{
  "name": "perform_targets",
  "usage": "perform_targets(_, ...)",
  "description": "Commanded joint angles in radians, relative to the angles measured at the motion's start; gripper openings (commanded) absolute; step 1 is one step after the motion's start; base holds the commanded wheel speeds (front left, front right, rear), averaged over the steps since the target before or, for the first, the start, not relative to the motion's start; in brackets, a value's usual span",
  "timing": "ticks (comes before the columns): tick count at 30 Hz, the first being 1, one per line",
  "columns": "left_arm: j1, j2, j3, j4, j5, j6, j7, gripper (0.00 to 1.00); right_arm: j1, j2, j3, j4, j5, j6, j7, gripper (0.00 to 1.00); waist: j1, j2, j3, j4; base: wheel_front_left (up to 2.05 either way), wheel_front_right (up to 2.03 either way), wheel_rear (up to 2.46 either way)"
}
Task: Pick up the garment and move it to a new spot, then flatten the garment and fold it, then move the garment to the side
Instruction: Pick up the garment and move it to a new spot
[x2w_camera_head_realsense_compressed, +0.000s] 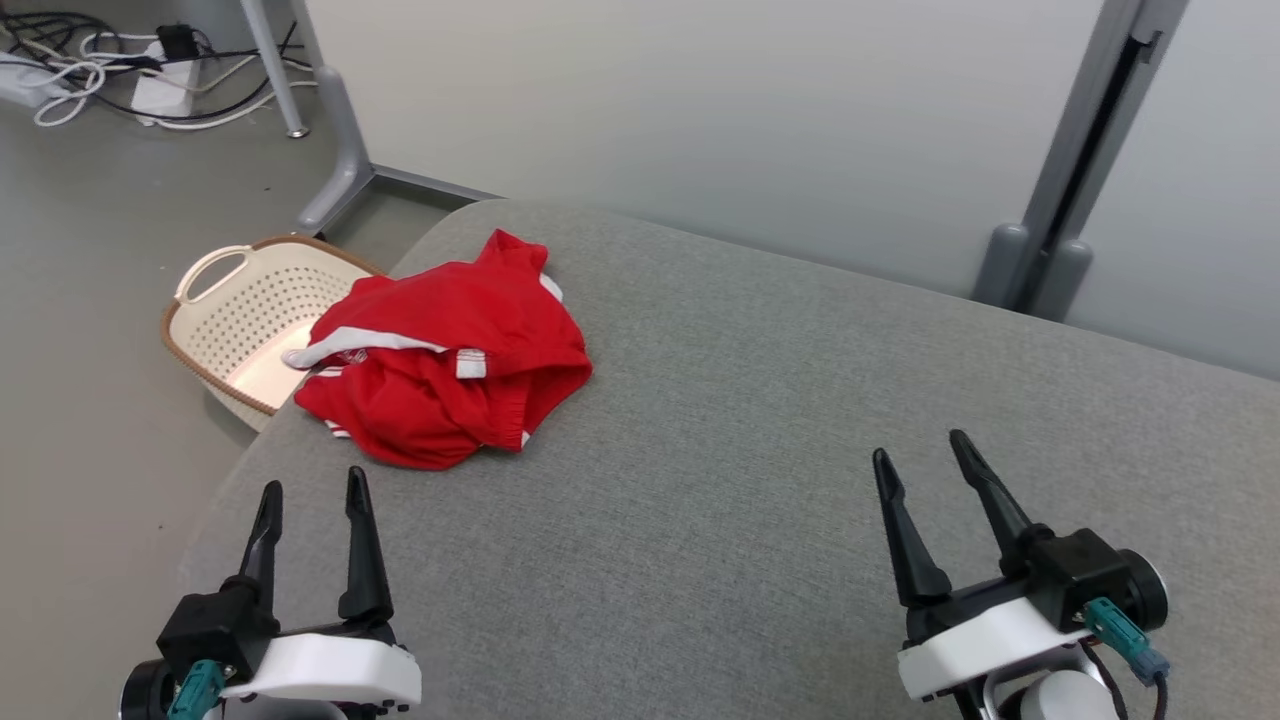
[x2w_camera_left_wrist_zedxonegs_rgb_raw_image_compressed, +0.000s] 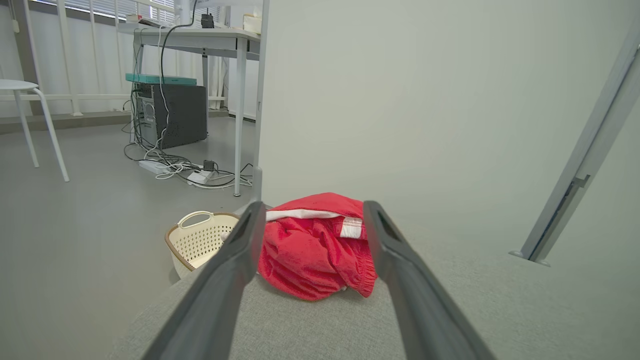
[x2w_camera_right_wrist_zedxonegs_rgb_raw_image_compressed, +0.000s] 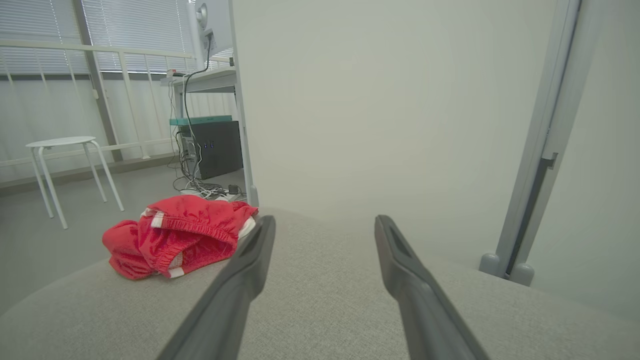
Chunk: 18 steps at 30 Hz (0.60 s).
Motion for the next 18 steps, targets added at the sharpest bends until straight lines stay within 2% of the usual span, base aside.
perform_targets(1, 0.009, 0.004, 0.015, -0.013, 0.002, 0.005, -0.002, 1.00, -0.014, -0.002, 0.014, 0.004, 0.006, 0.000, -0.001, 1.00, 0.0000, 0.0000, 0.002, 0.045, 0.00, 0.00, 0.00)
perform_targets(8, 0.032, 0.004, 0.064, -0.059, -0.017, 0.023, -0.002, 1.00, -0.071, -0.002, 0.102, 0.042, 0.011, 0.000, -0.001, 1.00, 0.0000, 0.0000, 0.030, 0.066, 0.00, 0.00, 0.00)
perform_targets(18, 0.037, 0.004, 0.078, -0.070, -0.022, 0.022, -0.002, 1.00, -0.085, -0.003, 0.105, 0.056, 0.025, 0.000, -0.001, 1.00, 0.0000, 0.0000, 0.028, 0.064, 0.00, 0.00, 0.00)
